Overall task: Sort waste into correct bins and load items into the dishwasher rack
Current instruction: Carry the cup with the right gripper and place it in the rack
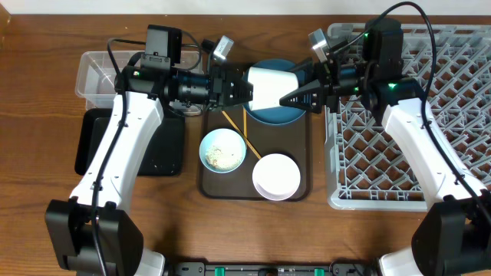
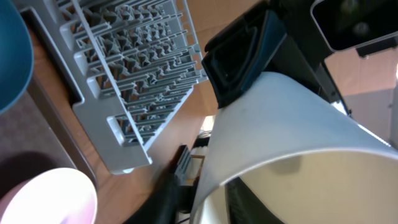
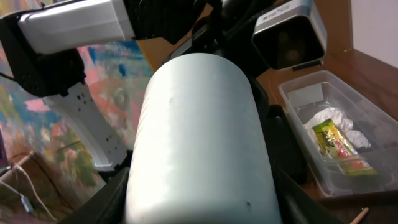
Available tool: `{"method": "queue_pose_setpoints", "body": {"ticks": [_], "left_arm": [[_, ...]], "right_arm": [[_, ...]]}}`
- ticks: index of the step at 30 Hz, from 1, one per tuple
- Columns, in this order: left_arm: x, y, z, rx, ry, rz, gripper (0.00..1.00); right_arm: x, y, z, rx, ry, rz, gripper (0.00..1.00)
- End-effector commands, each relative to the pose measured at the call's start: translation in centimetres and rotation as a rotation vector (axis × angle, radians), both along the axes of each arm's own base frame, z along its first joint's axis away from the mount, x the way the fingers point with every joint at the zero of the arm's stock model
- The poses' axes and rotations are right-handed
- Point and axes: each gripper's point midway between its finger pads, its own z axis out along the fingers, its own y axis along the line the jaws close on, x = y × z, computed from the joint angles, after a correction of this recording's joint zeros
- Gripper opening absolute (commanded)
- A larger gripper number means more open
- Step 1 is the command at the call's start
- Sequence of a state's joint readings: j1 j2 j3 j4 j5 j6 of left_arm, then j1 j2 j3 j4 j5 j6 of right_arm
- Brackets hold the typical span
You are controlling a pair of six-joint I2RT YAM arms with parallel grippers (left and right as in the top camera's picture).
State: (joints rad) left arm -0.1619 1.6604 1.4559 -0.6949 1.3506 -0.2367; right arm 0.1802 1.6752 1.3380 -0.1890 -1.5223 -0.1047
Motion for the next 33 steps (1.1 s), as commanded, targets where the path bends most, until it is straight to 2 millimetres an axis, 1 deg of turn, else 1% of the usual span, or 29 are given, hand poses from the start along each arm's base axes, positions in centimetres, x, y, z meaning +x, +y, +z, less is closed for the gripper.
{"method": "queue_pose_setpoints", "body": {"ticks": [1,4,7,8,9,11,13,14,16,17,21,23,25,27,30,33], "left_arm": [[0.0,-0.1,1.0,-0.011,-0.031,-0.006,0.37],[0.0,-0.1,1.0,-0.011,-0.031,-0.006,0.40],[0.0,0.0,1.0,-0.010,-0.032,-0.005,0.42],[0.1,0.0,0.9,-0.005,-0.033,-0.001,0.42],[0.2,0.0,0.8,0.003,-0.035,0.004,0.42],[0.5,0.1,0.4,0.028,-0.038,0.022,0.46],[0.9,0.3,-0.2,0.066,-0.045,0.048,0.46],[1.3,0.5,-0.6,0.091,-0.049,0.066,0.46],[2.0,0.9,-1.6,0.151,-0.058,0.107,0.46],[2.5,1.2,-2.2,0.193,-0.065,0.136,0.47],[4.6,3.1,-4.6,0.368,-0.092,0.257,0.46],[5.3,4.0,-5.5,0.440,-0.104,0.306,0.46],[5.9,4.8,-6.2,0.498,-0.111,0.346,0.46],[6.2,5.4,-6.6,0.533,-0.115,0.369,0.46],[6.4,5.9,-7.0,0.566,-0.116,0.389,0.47],[6.5,6.9,-7.8,0.631,-0.104,0.420,0.47]], "right_arm": [[0.8,-1.4,0.6,0.001,0.046,-0.032,0.27],[2.2,-3.6,0.6,-0.003,0.102,-0.098,0.20],[5.0,-6.8,-0.3,-0.042,0.228,-0.267,0.20],[5.9,-8.0,-0.8,-0.061,0.269,-0.339,0.22],[6.8,-9.1,-1.5,-0.088,0.304,-0.416,0.24],[8.3,-11.6,-3.7,-0.186,0.383,-0.609,0.27],[8.6,-14.2,-6.1,-0.344,0.438,-0.817,0.29],[8.3,-15.3,-6.9,-0.419,0.454,-0.901,0.29],[7.3,-16.9,-7.3,-0.527,0.459,-1.012,0.30],[6.4,-17.7,-7.2,-0.582,0.458,-1.071,0.30],[2.9,-19.6,-6.1,-0.702,0.498,-1.210,0.31],[0.7,-20.2,-6.1,-0.754,0.543,-1.234,0.30],[-1.5,-20.8,-6.6,-0.824,0.598,-1.243,0.29],[-3.8,-21.2,-7.7,-0.902,0.679,-1.235,0.29],[-6.9,-20.9,-9.2,-0.991,0.809,-1.177,0.26],[-8.7,-20.8,-9.8,-1.048,0.884,-1.153,0.26]]}}
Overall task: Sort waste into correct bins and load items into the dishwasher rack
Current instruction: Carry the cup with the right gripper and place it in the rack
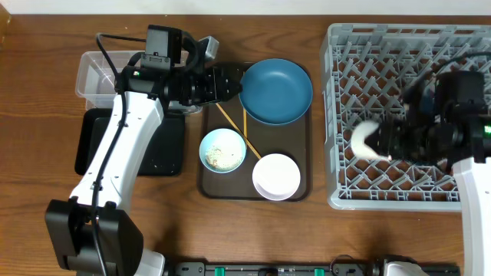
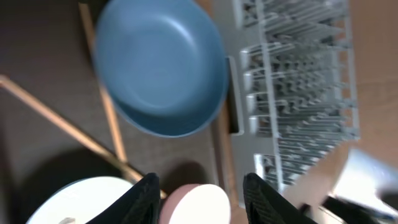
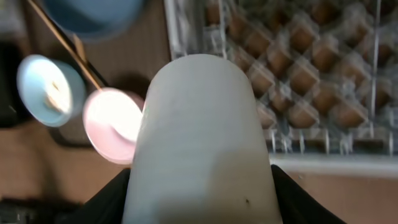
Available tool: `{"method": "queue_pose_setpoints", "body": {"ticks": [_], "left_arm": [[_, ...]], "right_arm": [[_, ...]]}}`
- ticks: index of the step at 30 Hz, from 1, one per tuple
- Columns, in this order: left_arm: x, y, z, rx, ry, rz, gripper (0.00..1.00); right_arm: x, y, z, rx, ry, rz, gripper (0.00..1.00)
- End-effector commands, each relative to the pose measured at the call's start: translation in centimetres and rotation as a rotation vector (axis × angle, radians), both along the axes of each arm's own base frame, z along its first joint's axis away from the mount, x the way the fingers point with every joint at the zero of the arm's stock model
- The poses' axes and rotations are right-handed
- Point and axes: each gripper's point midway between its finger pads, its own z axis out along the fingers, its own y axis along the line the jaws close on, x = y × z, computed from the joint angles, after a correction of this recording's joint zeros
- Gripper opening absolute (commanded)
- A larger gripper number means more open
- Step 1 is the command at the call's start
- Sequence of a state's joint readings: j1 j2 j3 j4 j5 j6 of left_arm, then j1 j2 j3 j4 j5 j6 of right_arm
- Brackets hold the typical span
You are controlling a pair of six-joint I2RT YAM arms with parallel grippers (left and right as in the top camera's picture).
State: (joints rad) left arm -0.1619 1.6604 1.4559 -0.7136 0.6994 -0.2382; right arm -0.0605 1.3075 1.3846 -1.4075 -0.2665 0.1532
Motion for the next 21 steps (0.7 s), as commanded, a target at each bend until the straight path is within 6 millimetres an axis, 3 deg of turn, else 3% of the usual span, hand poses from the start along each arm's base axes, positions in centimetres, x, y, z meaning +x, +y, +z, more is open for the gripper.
{"method": "queue_pose_setpoints", "body": {"ticks": [1,7,21], "left_arm": [[0.9,2.1,-0.4,0.128,-0.027,0.077,0.47],[0.8,4.1,-1.7,0.245,0.000,0.141,0.47],[0.7,4.4,-1.9,0.259,0.008,0.146,0.47]], "right_arm": [[-0.9,-0.5,-0.4,-0.051,0.054,-0.035,0.26],[-1.9,-0.3,-1.1,-0.095,0.126,-0.052,0.26],[-1.0,-0.9,-5.9,-0.280,0.324,-0.050,0.27]]}}
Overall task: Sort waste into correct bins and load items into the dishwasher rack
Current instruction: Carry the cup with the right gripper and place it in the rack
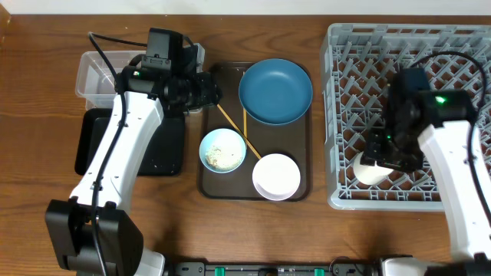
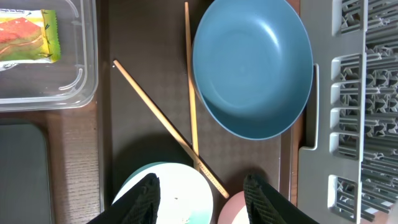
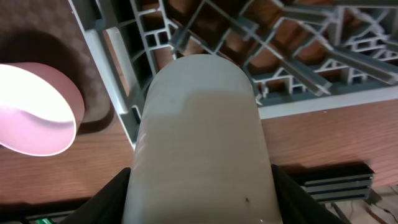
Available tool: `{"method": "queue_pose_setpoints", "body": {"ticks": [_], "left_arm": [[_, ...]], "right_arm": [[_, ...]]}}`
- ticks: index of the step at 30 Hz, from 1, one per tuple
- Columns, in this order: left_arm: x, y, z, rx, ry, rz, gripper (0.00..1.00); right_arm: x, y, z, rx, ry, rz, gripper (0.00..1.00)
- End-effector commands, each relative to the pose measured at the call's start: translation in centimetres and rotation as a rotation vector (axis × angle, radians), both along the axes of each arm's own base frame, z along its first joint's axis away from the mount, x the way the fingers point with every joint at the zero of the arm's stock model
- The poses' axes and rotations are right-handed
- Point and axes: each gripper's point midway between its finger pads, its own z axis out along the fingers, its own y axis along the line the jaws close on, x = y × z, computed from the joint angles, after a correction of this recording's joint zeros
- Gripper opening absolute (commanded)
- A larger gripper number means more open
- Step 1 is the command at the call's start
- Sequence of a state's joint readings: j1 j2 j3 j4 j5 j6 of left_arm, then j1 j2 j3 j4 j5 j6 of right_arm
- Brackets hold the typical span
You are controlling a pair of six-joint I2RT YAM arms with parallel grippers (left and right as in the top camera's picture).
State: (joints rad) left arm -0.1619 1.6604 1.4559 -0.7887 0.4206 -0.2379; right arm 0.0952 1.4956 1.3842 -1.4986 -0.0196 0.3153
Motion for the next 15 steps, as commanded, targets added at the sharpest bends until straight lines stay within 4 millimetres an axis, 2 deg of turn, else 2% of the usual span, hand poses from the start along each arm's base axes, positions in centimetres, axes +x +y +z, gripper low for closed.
{"method": "queue_pose_setpoints", "body": {"ticks": [1,6,9,11,13,15], "left_arm": [[0.3,0.2,0.9,0.011,-0.026,0.002,0.47],[0.3,0.2,0.9,0.012,-0.025,0.002,0.47],[0.3,0.2,0.9,0.012,-0.025,0.002,0.47],[0.3,0.2,0.9,0.012,-0.026,0.002,0.47],[0.3,0.2,0.9,0.012,-0.026,0.002,0.47],[0.3,0.2,0.9,0.012,-0.026,0.002,0.47]], "right_arm": [[0.2,-0.4,-1.4,-0.048,0.038,-0.015,0.27],[-0.1,-0.1,-4.6,-0.029,0.073,-0.016,0.27],[-0.2,0.3,-5.7,-0.004,0.076,-0.018,0.30],[-0.1,0.4,-6.0,0.000,0.067,-0.018,0.41],[0.3,0.5,-6.0,0.007,0.054,-0.018,0.57],[0.8,0.8,-5.8,0.023,0.034,-0.018,0.64]]}}
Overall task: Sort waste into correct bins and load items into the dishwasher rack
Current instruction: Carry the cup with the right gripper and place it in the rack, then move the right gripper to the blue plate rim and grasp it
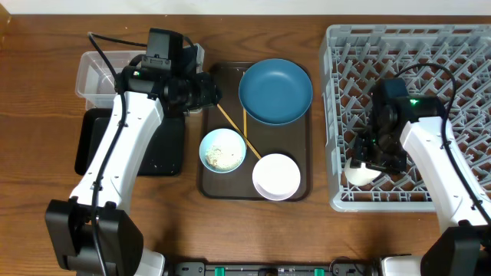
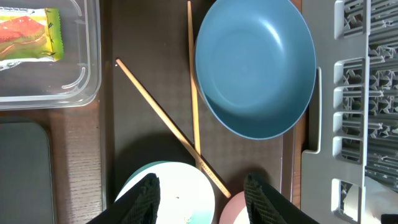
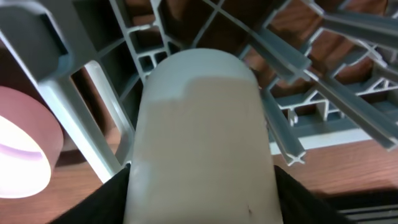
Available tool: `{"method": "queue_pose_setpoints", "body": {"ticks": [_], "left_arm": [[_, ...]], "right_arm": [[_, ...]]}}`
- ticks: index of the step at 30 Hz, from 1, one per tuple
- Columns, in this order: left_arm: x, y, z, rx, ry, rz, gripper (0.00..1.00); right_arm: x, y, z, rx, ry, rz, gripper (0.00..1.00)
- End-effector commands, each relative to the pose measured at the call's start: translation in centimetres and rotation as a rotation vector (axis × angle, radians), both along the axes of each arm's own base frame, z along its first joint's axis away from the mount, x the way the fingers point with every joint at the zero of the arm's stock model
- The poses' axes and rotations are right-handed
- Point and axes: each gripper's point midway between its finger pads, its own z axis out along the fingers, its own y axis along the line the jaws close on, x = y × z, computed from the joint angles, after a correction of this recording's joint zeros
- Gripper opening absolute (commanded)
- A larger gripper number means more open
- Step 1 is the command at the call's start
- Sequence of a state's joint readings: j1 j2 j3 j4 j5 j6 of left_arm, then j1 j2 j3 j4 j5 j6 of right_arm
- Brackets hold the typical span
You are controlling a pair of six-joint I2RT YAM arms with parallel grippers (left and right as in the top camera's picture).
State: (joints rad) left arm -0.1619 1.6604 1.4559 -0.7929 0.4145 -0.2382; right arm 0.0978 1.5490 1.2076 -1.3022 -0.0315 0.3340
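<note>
My right gripper [image 1: 370,162] is shut on a white cup [image 1: 358,173], held low in the front-left corner of the grey dishwasher rack [image 1: 460,46]. The right wrist view is filled by the cup [image 3: 202,137], with rack bars [image 3: 292,68] close around it. My left gripper [image 2: 200,200] is open and empty above the brown tray [image 1: 295,192]. Below it lie a blue bowl [image 2: 255,68], two chopsticks [image 2: 193,81], a light blue bowl [image 2: 168,193] with food scraps and a white bowl [image 1: 276,176].
A clear bin [image 2: 43,93] holding a green and orange wrapper [image 2: 31,31] stands at the tray's far left. A black bin [image 1: 165,157] sits in front of it. Wooden table [image 1: 261,238] surrounds the tray and rack.
My right gripper has sunk a little lower and to the left with the cup, deeper among the rack bars. The left arm has barely moved.
Both grippers met at the white cup above the blue bowl. Then my right gripper alone held the cup over the rack while the left stood open over the tray. Later the cup was down at the rack's front-left corner, where it now sits lower.
</note>
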Motion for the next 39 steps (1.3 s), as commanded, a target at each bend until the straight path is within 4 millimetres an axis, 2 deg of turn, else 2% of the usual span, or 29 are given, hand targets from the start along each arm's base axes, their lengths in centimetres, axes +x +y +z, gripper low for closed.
{"method": "queue_pose_setpoints", "body": {"ticks": [1,6,11,15,18,21,24,26,30,32,35,39], "left_arm": [[0.4,0.1,1.0,0.006,-0.030,-0.001,0.47],[0.4,0.1,1.0,0.006,-0.030,-0.001,0.47],[0.4,0.1,1.0,0.007,-0.031,-0.004,0.47],[0.4,0.1,1.0,0.007,-0.036,-0.005,0.47],[0.5,0.1,1.3,0.019,-0.062,-0.035,0.47],[0.4,0.2,2.2,0.038,-0.108,-0.072,0.48],[0.5,1.5,3.6,0.082,-0.158,-0.041,0.47],[0.6,2.7,4.5,0.127,-0.191,-0.003,0.48],[0.5,4.7,5.9,0.204,-0.240,0.059,0.48],[0.5,5.3,6.1,0.235,-0.246,0.079,0.48],[0.5,5.8,5.8,0.261,-0.239,0.094,0.48],[0.4,6.2,5.7,0.282,-0.232,0.104,0.48]], "right_arm": [[0.4,0.7,0.1,0.027,-0.010,-0.002,0.68],[2.2,1.1,3.1,0.046,-0.080,0.011,0.71],[4.6,1.5,8.0,0.059,-0.204,0.043,0.73],[7.5,3.3,11.3,0.090,-0.358,0.084,0.79],[10.1,5.1,12.3,0.115,-0.472,0.108,0.79],[12.4,7.1,11.6,0.137,-0.514,0.121,0.74],[14.3,9.3,9.6,0.152,-0.510,0.141,0.69],[15.4,10.9,7.6,0.157,-0.493,0.160,0.66],[16.4,12.9,3.7,0.157,-0.432,0.161,0.59],[16.7,13.5,1.9,0.151,-0.401,0.144,0.54],[16.9,14.0,0.1,0.133,-0.372,0.108,0.41],[16.5,13.4,-2.1,0.070,-0.319,0.048,0.37]]}}
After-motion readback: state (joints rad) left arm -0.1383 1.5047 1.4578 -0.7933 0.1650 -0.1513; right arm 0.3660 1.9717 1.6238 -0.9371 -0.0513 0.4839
